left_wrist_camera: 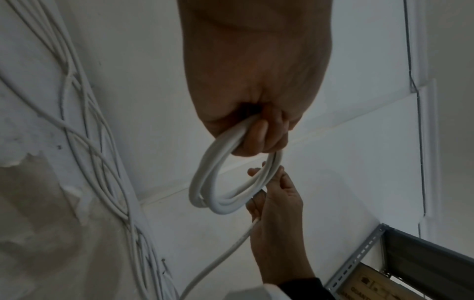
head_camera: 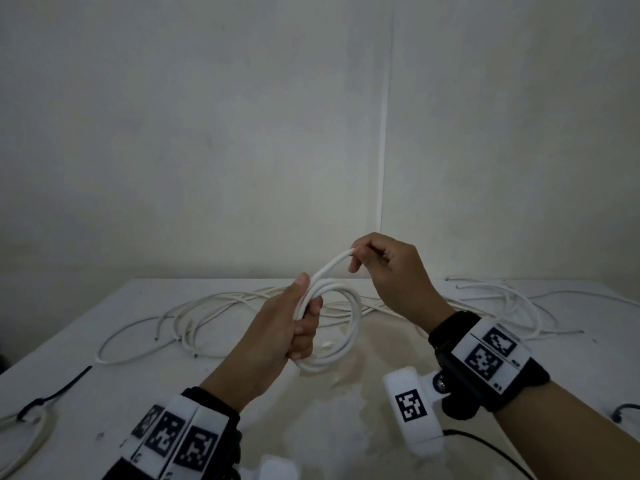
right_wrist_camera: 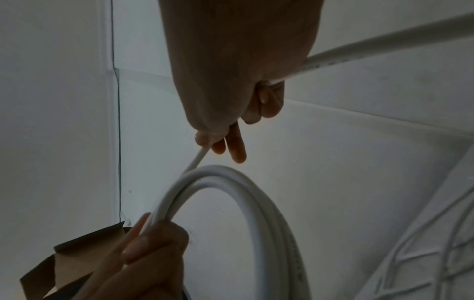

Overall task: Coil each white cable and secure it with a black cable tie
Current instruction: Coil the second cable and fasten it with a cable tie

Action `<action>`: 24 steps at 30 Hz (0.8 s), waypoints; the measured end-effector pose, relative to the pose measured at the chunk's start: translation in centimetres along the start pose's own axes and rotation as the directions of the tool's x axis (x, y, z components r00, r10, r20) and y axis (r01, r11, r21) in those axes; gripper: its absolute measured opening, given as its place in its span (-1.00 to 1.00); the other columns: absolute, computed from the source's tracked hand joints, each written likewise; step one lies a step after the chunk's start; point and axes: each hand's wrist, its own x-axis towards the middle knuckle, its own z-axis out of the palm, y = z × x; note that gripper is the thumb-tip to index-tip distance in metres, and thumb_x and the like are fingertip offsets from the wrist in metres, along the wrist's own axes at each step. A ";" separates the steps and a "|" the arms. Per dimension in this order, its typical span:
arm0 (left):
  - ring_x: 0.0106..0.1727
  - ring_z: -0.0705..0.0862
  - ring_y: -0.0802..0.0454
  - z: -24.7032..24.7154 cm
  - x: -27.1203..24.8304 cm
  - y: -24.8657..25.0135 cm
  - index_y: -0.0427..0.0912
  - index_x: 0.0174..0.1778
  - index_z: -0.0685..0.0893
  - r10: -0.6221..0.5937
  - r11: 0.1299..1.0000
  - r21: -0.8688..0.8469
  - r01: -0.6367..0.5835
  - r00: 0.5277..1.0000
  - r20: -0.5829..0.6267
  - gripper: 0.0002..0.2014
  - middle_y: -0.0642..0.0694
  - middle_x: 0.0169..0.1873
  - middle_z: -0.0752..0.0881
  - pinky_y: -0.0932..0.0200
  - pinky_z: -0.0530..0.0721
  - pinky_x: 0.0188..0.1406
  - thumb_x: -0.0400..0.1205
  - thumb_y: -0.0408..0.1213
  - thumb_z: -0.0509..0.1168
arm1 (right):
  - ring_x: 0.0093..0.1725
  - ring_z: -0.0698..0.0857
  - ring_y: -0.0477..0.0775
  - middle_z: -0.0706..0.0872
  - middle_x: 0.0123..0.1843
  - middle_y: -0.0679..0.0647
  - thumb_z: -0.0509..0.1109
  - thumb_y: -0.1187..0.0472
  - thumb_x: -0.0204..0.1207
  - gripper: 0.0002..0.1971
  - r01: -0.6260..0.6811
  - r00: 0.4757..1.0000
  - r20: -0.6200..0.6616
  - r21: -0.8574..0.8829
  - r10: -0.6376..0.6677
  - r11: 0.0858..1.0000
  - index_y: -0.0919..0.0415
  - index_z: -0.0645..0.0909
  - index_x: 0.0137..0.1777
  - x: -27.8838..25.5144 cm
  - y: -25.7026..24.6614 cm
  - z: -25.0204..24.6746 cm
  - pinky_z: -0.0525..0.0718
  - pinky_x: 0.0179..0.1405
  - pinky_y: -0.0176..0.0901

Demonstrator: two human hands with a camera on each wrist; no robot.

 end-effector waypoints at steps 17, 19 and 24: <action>-0.75 0.19 0.18 -1.0 0.4 -0.1 -0.17 -0.48 0.40 0.069 0.992 -0.100 -0.077 0.994 -0.080 -0.54 0.05 -0.72 0.24 0.33 0.32 -0.73 0.70 -0.03 -0.03 | -0.45 0.50 -0.20 0.55 -0.47 -0.10 0.23 0.07 0.59 -0.80 -0.130 0.960 0.261 0.096 0.101 0.987 0.03 0.47 -0.28 -3.1 -1.5 1.6 0.48 -0.33 -0.36; -0.72 0.27 0.14 -1.5 0.5 0.1 -0.20 -0.48 0.45 0.049 0.995 -0.086 -0.051 0.999 -0.020 -0.53 0.03 -0.72 0.28 0.27 0.50 -0.63 0.71 -0.08 -0.05 | -0.46 0.49 -0.20 0.53 -0.46 -0.09 0.22 0.05 0.59 -0.77 -0.111 0.957 0.273 0.035 0.098 0.993 0.06 0.45 -0.29 -2.7 -1.6 1.1 0.45 -0.38 -0.40; -0.67 0.36 0.11 -1.9 0.6 0.0 -0.23 -0.42 0.46 -0.002 0.998 -0.063 0.004 1.000 0.028 -0.55 0.01 -0.69 0.34 0.21 0.63 -0.50 0.71 -0.08 -0.06 | -0.47 0.50 -0.22 0.56 -0.46 -0.08 0.21 0.08 0.62 -0.76 -0.116 0.932 0.342 -0.040 0.122 0.992 0.00 0.43 -0.31 -2.4 -1.5 0.4 0.45 -0.39 -0.43</action>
